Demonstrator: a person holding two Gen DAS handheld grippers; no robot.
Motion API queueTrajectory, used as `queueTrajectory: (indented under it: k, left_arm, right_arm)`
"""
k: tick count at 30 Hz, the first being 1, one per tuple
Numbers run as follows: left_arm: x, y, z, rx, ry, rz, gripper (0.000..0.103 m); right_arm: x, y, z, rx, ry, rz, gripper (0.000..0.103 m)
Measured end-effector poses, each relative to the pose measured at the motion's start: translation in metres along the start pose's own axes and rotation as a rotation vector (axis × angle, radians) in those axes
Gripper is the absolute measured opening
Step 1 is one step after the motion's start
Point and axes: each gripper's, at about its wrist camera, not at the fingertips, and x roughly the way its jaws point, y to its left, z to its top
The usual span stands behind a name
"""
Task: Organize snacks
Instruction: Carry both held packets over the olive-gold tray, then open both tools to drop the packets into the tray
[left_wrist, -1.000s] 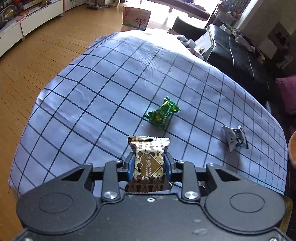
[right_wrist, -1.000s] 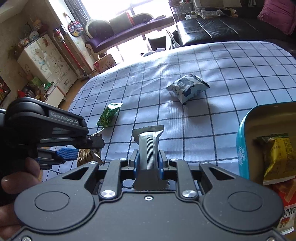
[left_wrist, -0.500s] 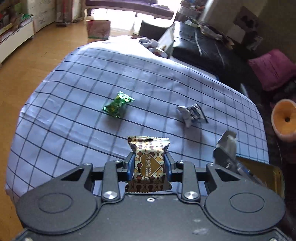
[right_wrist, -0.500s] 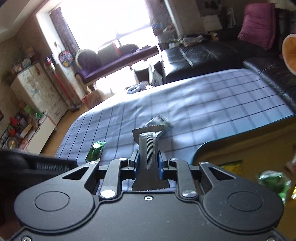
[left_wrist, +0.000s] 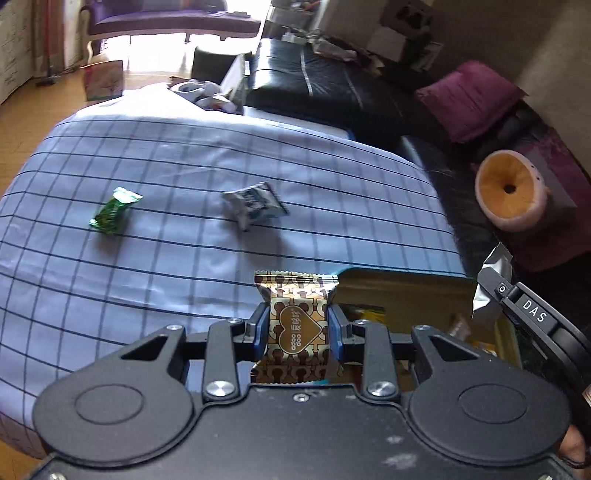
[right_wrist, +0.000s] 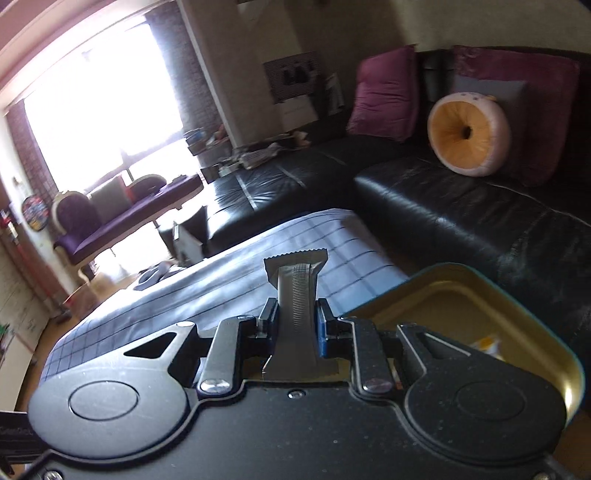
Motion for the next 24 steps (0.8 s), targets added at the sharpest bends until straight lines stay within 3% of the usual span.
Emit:
queueTrajectory:
  k: [5, 12, 18, 24]
  left_arm:
    - [0.006, -0.032, -0.012, 0.073, 0.029, -0.045, 0.031]
    - [0.022, -0.077, -0.04, 0.198, 0.142, -0.162, 0.031]
    - [0.038, -0.102, -0.061, 0.26, 0.226, -0.192, 0.031]
    - [0.047, -0.114, -0.069, 0.297, 0.231, -0.186, 0.032]
  right_arm:
    - [-0.008, -0.025, -0.002, 0.045, 0.006, -0.051, 0.029]
    - [-0.021, -0.062, -0.011, 0.117, 0.011, -0.122, 0.029]
    - [-0.025, -0.082, -0.009, 0.16, -0.009, -0.178, 0.029]
    - [-0.024, -0.091, -0.01, 0.16, -0.001, -0.186, 0.029]
